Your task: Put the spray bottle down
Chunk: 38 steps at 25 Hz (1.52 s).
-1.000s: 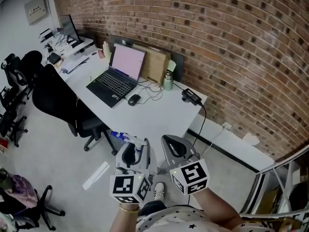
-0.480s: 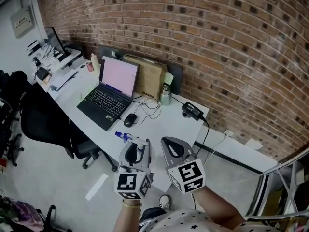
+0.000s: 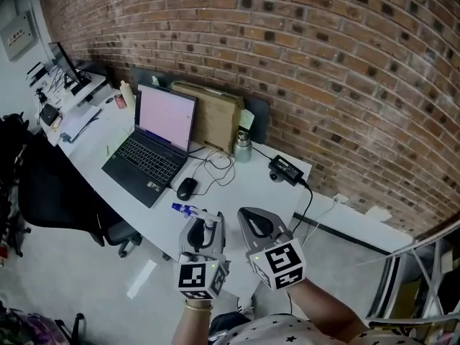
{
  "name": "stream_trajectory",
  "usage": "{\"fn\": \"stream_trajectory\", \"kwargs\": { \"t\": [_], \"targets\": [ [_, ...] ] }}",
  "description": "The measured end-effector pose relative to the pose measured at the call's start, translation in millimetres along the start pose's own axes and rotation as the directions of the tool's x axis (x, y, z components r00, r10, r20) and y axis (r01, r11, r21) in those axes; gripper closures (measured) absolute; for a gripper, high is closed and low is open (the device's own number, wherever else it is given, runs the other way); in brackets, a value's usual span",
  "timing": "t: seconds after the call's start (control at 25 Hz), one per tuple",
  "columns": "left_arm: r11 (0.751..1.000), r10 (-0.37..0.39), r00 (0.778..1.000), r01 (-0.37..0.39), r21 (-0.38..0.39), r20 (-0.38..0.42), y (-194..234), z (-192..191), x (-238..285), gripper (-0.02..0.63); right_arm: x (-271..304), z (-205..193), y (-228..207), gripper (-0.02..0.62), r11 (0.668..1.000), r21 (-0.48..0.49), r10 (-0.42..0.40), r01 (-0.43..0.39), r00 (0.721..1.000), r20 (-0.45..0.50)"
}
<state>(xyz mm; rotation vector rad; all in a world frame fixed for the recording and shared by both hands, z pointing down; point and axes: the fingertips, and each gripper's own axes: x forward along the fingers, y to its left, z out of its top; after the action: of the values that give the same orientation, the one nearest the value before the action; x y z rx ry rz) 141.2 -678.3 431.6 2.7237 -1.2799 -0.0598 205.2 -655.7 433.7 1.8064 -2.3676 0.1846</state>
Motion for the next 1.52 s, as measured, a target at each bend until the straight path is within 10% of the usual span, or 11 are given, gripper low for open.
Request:
{"fn": "stream_trajectory", "kwargs": {
  "t": [0.96, 1.16, 1.52],
  "targets": [
    [0.998, 0.053, 0.995, -0.051, 0.031, -0.088, -21, -9, -34, 0.386, -44, -2, 19, 0.600, 0.999, 0.026, 0.028, -0.029, 0.999, 0.021],
    [0.995, 0.103, 0.993, -0.104, -0.010, -0.058, -40, 3, -69, 0.597, -67, -2, 32, 0.600, 0.998, 0.037, 0.045, -0.047, 0.998, 0.039],
    [0.993, 0.115, 0.987, -0.116, -0.004, -0.117, -65, 1, -113, 0.598, -109, -5, 53, 0.600, 0.997, 0.038, 0.057, -0.060, 0.996, 0.075]
  ]
}}
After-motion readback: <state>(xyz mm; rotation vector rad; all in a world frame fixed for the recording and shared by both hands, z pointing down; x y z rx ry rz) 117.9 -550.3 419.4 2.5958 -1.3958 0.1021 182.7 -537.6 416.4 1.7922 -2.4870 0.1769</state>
